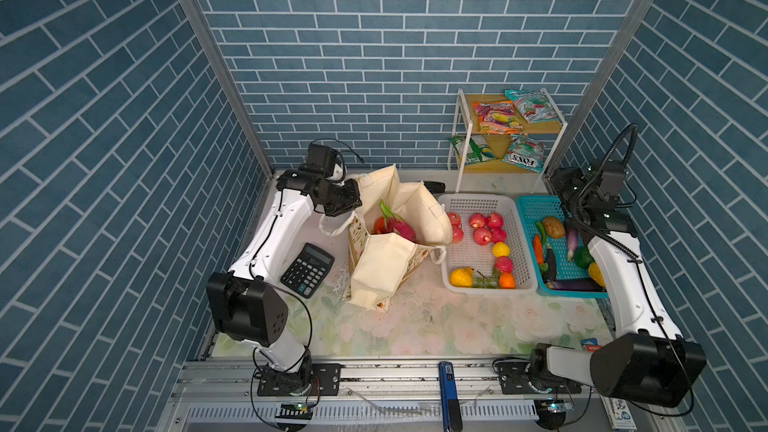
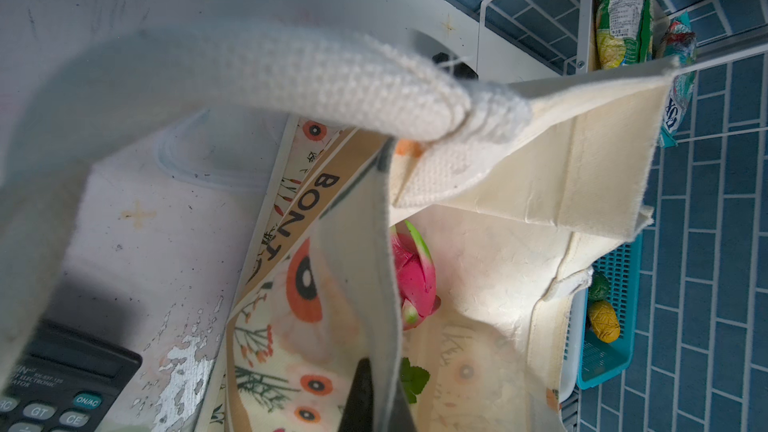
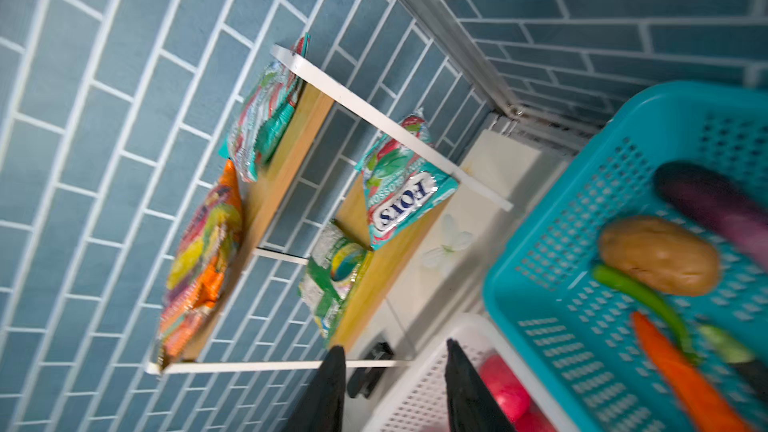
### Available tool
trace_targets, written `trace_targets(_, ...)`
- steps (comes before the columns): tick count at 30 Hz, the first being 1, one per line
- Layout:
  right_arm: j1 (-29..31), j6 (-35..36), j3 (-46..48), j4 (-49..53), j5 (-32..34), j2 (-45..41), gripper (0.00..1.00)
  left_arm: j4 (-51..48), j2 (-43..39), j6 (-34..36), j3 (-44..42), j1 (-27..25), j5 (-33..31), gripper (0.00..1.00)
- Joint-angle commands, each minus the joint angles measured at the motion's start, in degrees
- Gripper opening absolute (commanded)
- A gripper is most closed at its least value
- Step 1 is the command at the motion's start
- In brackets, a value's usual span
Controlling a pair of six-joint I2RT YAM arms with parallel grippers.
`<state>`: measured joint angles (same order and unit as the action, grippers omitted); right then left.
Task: Place the food into the grocery bag and tie it
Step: 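Reach the right gripper to the shelf and grasp the orange snack bag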
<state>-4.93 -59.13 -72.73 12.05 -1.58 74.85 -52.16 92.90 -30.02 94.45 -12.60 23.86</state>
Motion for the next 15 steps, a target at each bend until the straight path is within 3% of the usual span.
trace_targets(1,0.1,-16.3,-4.1,-10.8,-6.9,5.6,0.4,-1.5,0.8,0.2,-0.5,-0.7,0.5,0.04)
trace_targets(15,5.9,-28.1,-29.3,-13.2,-11.1,26.0,0.43,-1.0,-1.0,-1.7,-1.2,-0.9,-2.0,0.04)
